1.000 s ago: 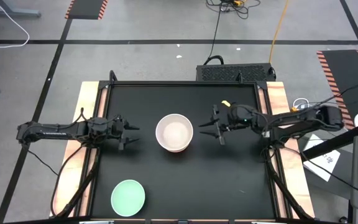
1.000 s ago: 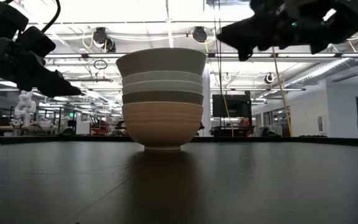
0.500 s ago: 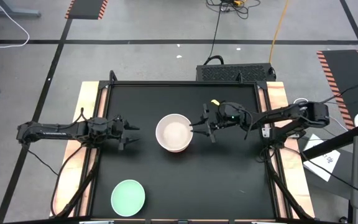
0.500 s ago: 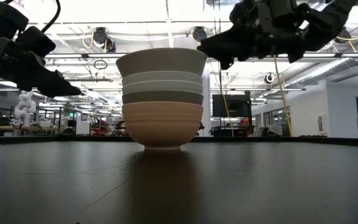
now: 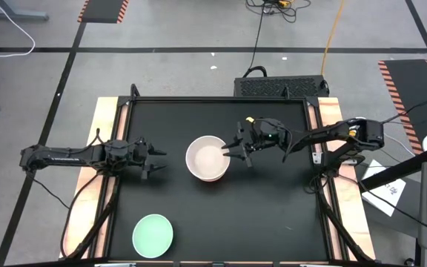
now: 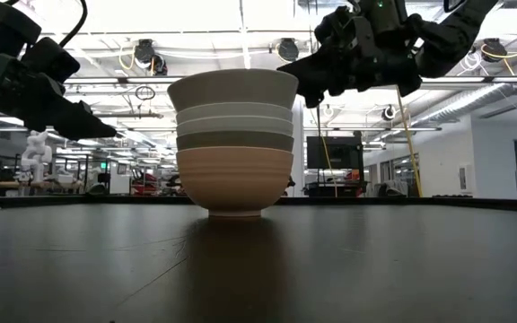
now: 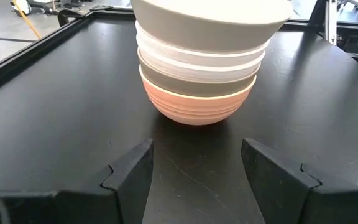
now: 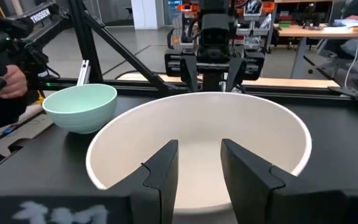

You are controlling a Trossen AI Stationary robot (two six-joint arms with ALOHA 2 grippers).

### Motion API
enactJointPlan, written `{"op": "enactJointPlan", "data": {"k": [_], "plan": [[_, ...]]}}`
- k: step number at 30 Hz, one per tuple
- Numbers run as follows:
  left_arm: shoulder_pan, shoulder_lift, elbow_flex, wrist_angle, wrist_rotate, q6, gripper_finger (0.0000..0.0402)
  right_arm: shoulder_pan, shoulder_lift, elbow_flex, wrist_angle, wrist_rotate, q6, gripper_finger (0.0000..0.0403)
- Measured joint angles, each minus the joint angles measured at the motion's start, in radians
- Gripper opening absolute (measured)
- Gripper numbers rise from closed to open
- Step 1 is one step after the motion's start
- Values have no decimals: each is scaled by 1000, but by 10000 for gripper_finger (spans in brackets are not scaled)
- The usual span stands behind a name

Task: Nest bowls inside each other
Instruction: Stack the gray bowl on top of the white bowl

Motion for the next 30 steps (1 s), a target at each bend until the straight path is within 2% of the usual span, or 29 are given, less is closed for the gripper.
{"op": "enactJointPlan", "data": {"k": [30], "plan": [[0, 0, 0, 0, 8, -5, 246, 3, 2, 0, -34, 0, 37, 114]]}}
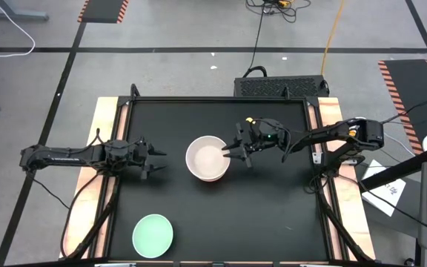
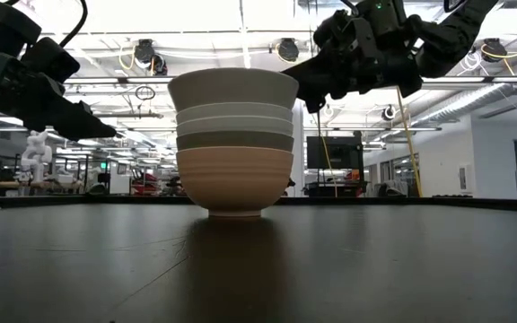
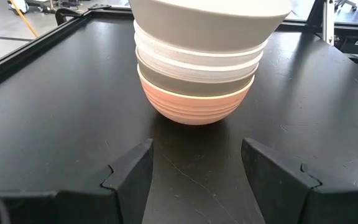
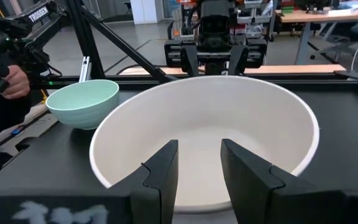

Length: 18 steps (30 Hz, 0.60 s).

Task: Nest bowls inside each other
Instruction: Stack the gray bowl on top of the white bowl

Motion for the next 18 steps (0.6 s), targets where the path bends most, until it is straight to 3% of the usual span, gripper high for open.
{"op": "enactJointPlan", "data": {"k": [15, 18], "plan": [[0, 0, 0, 0, 0, -3, 246, -5, 1, 8, 78, -1, 9, 114], [0, 0, 0, 0, 0, -2, 246, -28, 1, 73, 16, -63, 47, 114]]}}
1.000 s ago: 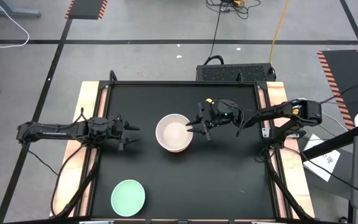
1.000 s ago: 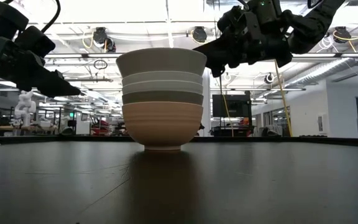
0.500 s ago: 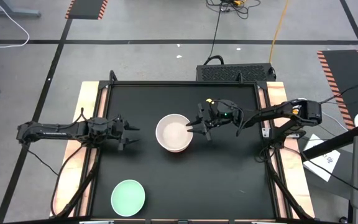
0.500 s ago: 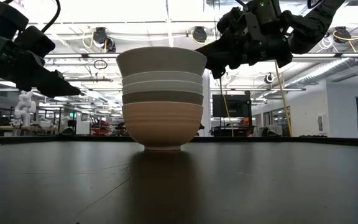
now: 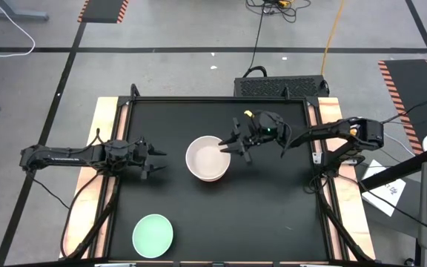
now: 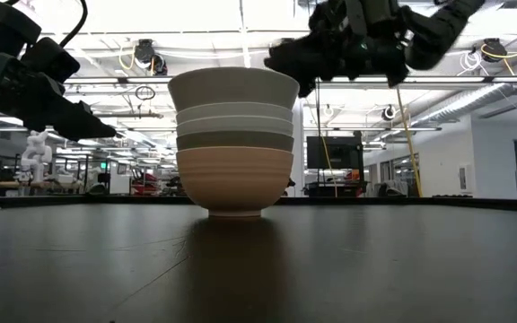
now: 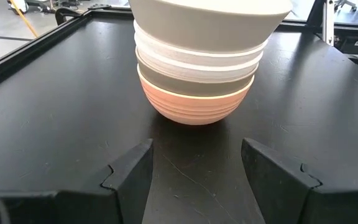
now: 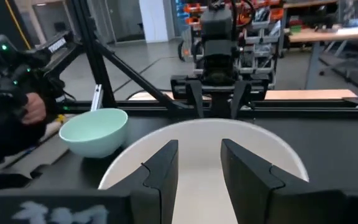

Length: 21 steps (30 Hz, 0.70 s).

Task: Nest bowls inside each other
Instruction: Stack the gray bowl on top of the white bowl

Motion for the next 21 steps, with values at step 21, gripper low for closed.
{"op": "enactJointPlan", "data": {"k": [21], "plan": [[0, 0, 0, 1, 10, 15, 246, -73, 84, 166, -210, -38, -12, 114]]}}
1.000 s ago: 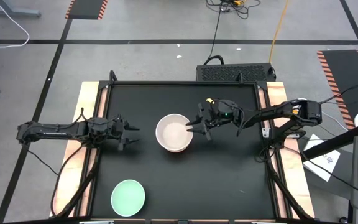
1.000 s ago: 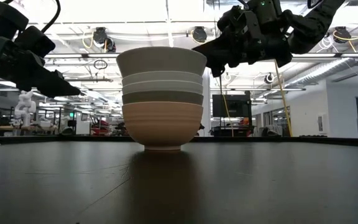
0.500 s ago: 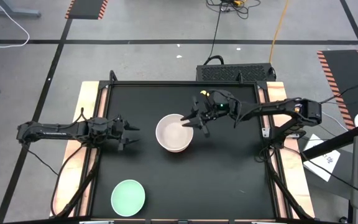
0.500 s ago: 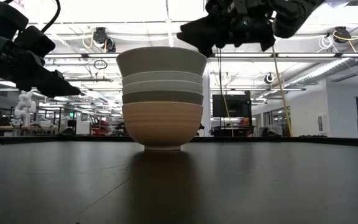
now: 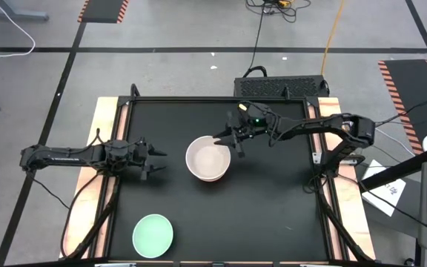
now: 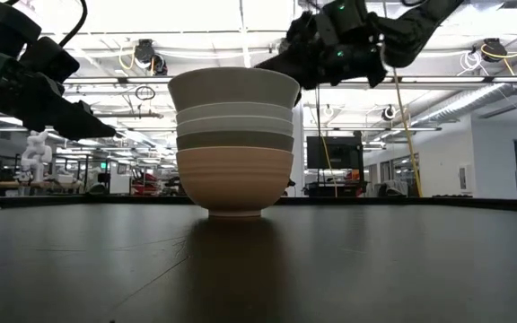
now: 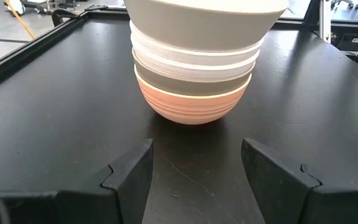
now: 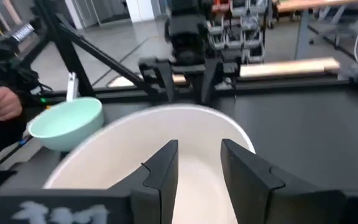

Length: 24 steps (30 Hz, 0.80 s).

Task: Nest bowls inside each other
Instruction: Stack the gray bowl on top of the white bowl, then stack the green bowl on top of the gray bowl

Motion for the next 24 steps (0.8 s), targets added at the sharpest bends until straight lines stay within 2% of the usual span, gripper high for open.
{"op": "enactJointPlan", "data": {"k": [5, 12, 20, 24], "plan": [[0, 0, 0, 1, 7, 0, 246, -3, 86, 48, -12, 0, -8, 114], [0, 38, 0, 1, 12, 0, 246, 2, 144, 100, -41, -3, -20, 114], [0, 61, 0, 1, 11, 1, 246, 11, 121, 102, -55, -27, -43, 114], [0, 61, 0, 2, 11, 0, 246, 19, 61, 102, -62, -26, -63, 114]]}}
